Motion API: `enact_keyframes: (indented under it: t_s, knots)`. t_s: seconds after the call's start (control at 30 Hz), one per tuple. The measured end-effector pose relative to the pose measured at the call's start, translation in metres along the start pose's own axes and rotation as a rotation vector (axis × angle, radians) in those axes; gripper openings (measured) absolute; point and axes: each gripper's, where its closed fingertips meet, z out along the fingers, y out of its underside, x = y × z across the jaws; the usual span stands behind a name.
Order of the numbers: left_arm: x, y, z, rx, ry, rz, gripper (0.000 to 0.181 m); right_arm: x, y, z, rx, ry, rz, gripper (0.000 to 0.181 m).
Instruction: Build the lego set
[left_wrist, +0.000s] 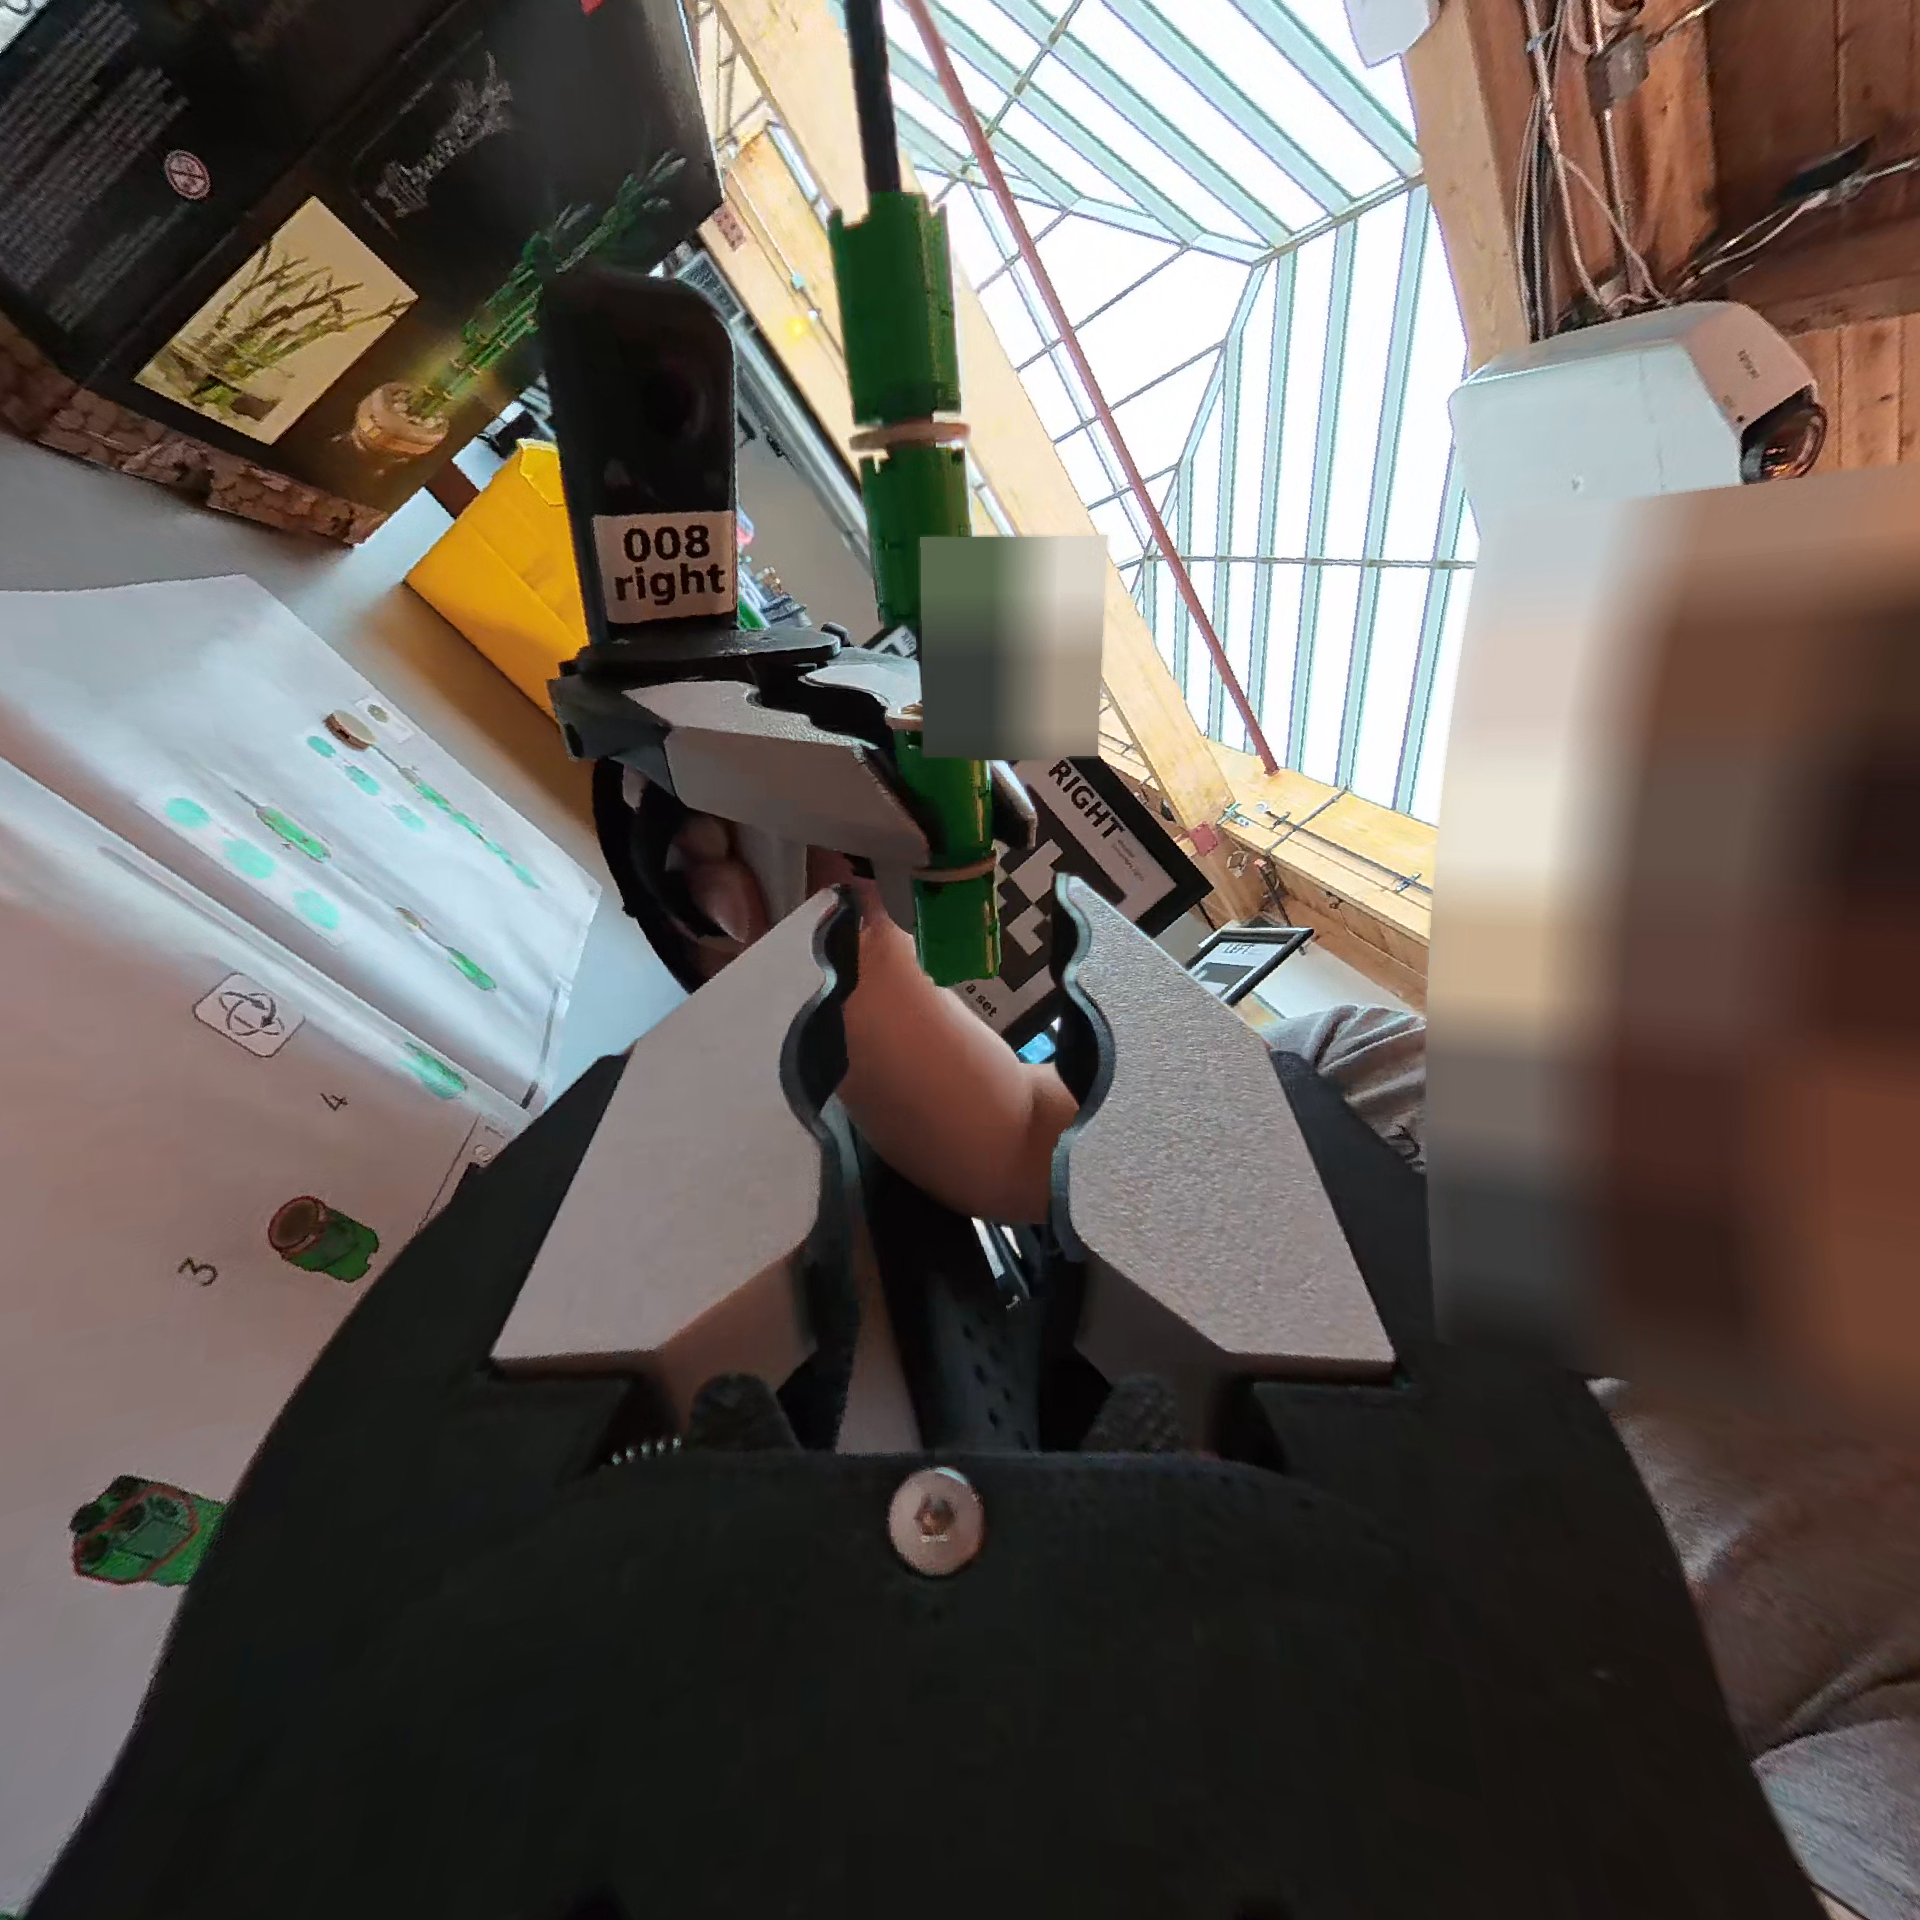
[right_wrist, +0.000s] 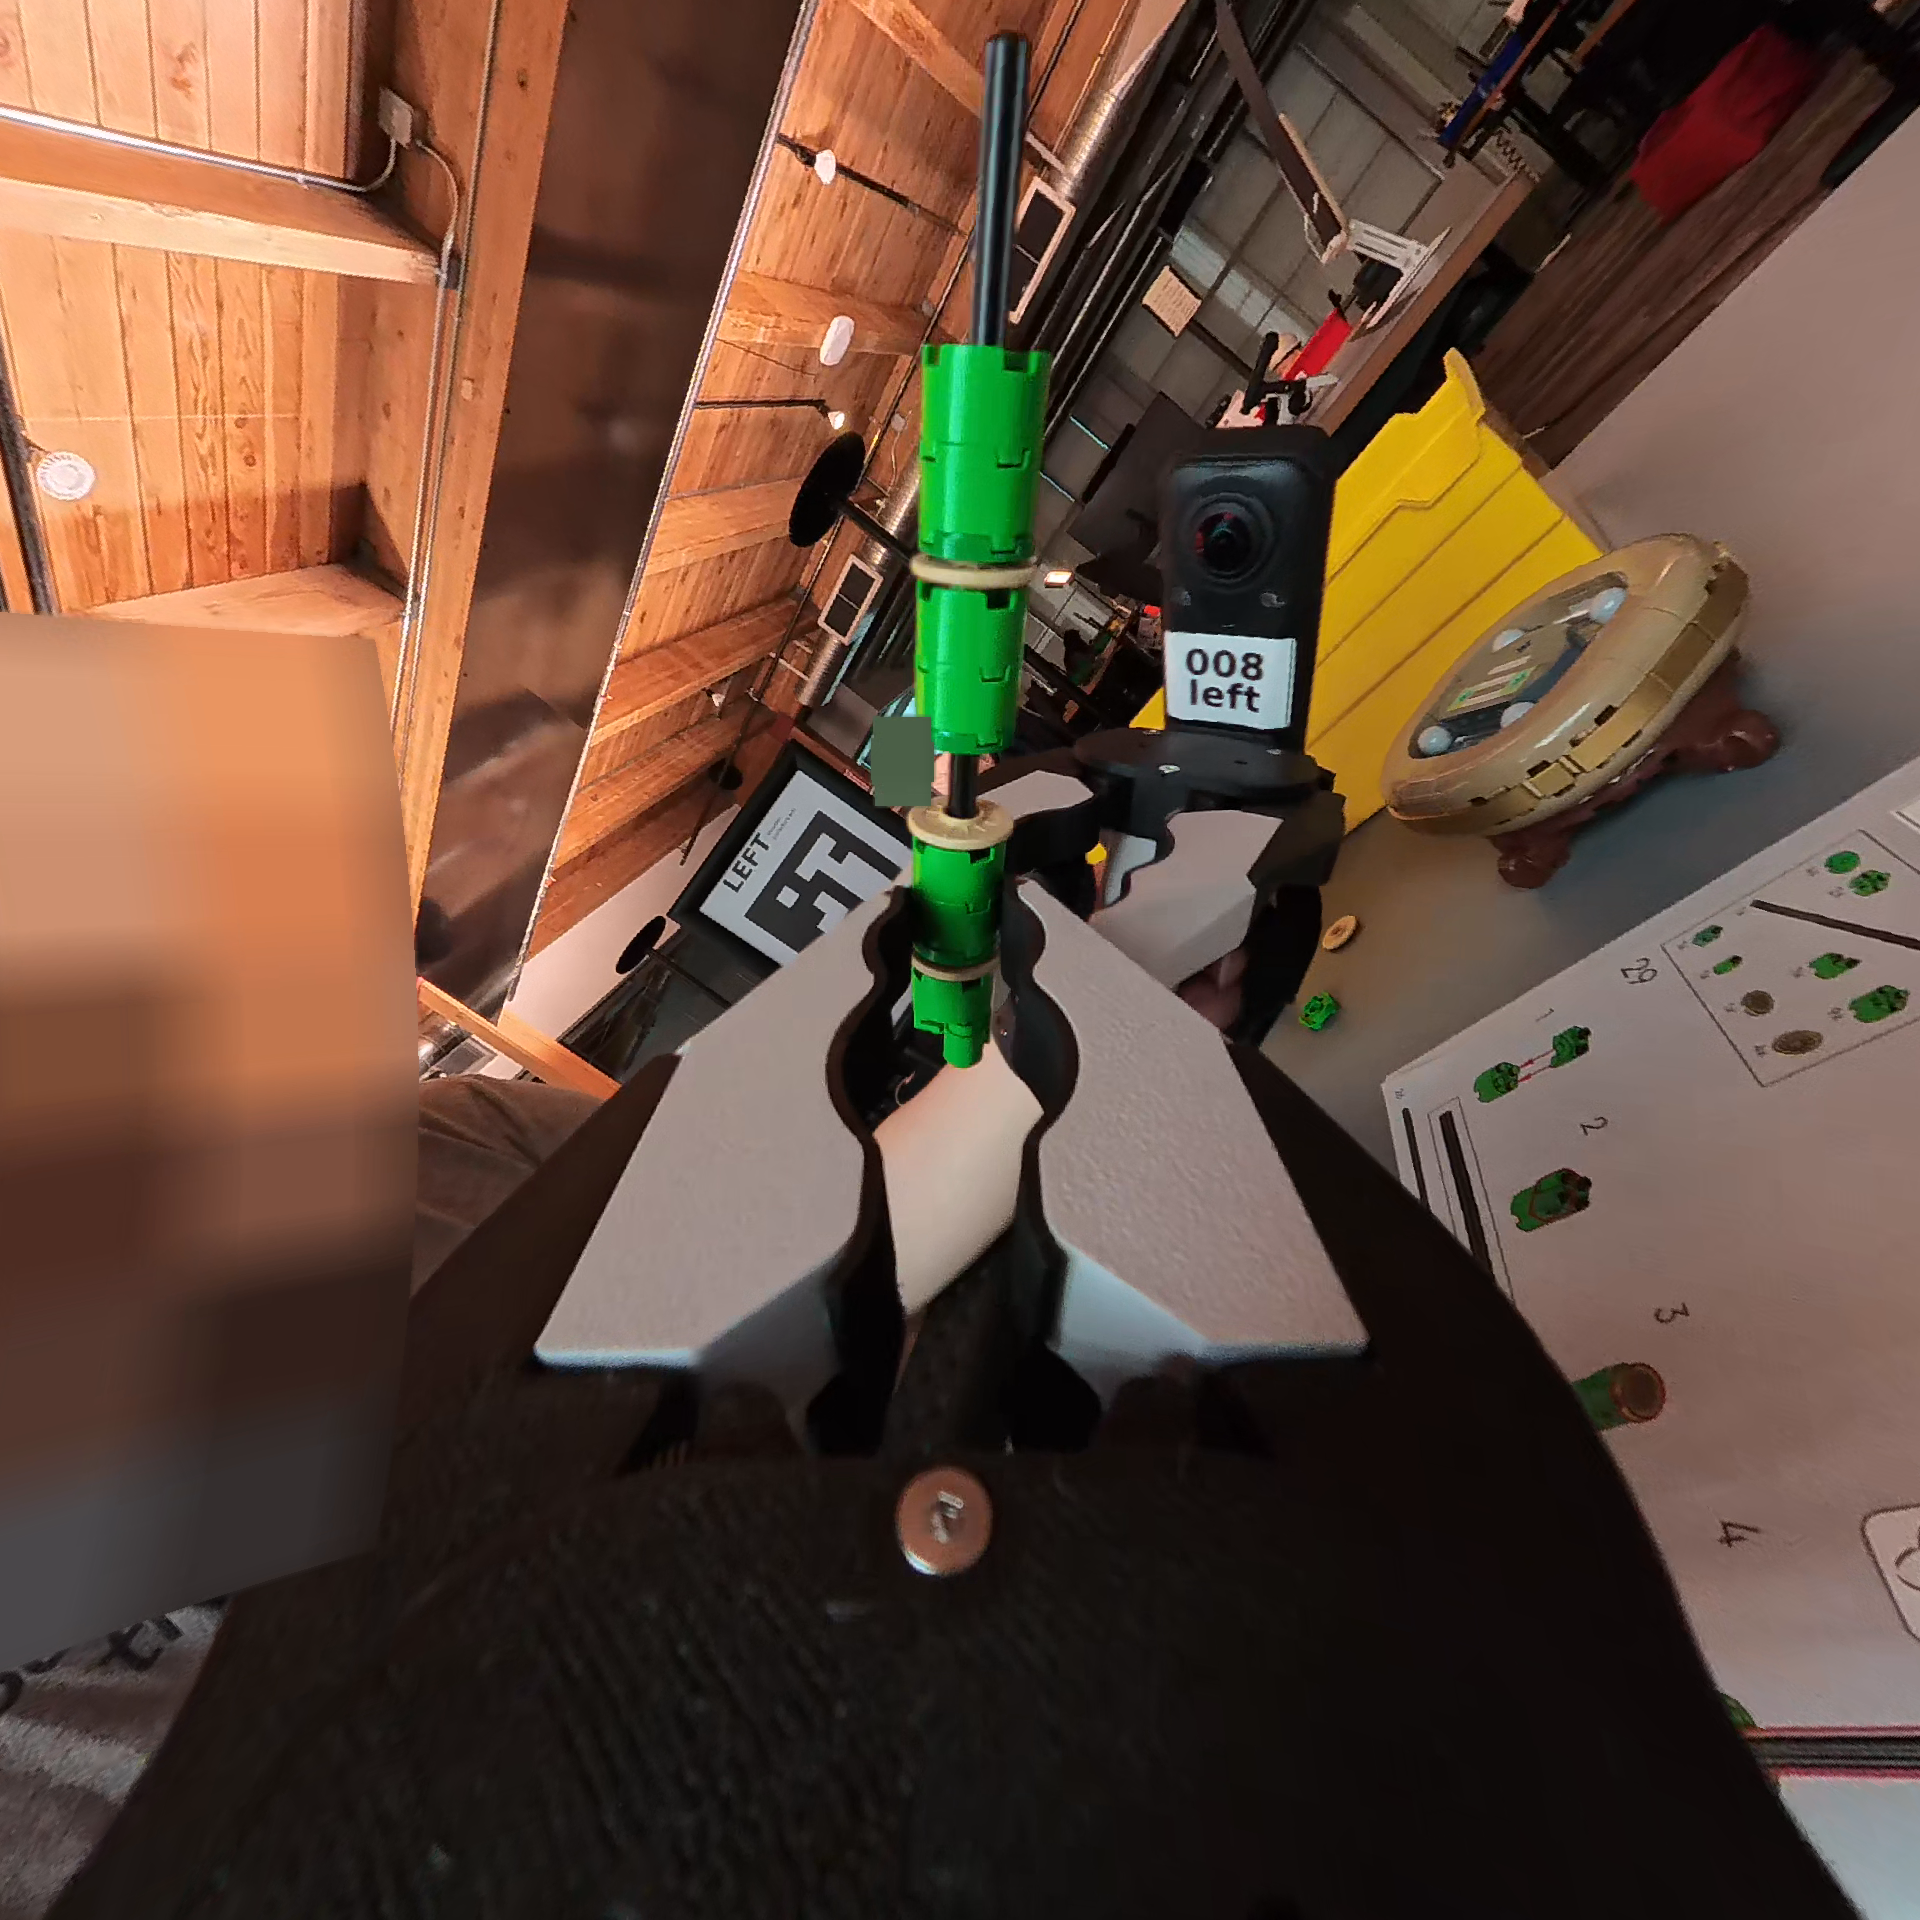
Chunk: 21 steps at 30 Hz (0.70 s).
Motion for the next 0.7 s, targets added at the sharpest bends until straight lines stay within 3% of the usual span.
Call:
enact_keyframes:
  t_s: [0.03, 0.27, 0.5, 0.7]
  knots:
    - [-0.001, 0.001, 0.000, -0.008, -0.007, -0.001, 0.032, 0.002, 0.000, 0.000, -0.002, 0.012, -0.006, 0.014]
    - [-0.002, 0.005, -0.003, -0.045, -0.051, 0.045, 0.013, 0.007, 0.003, 0.007, -0.007, 0.054, -0.058, 0.014]
    - [0.002, 0.005, -0.003, -0.042, -0.032, 0.048, 0.022, 0.009, 0.002, 0.009, 0.008, 0.052, -0.061, 0.014]
    - [-0.002, 0.005, -0.004, -0.053, -0.076, 0.092, 0.013, 0.009, 0.001, 0.011, 0.029, 0.042, -0.048, 0.014]
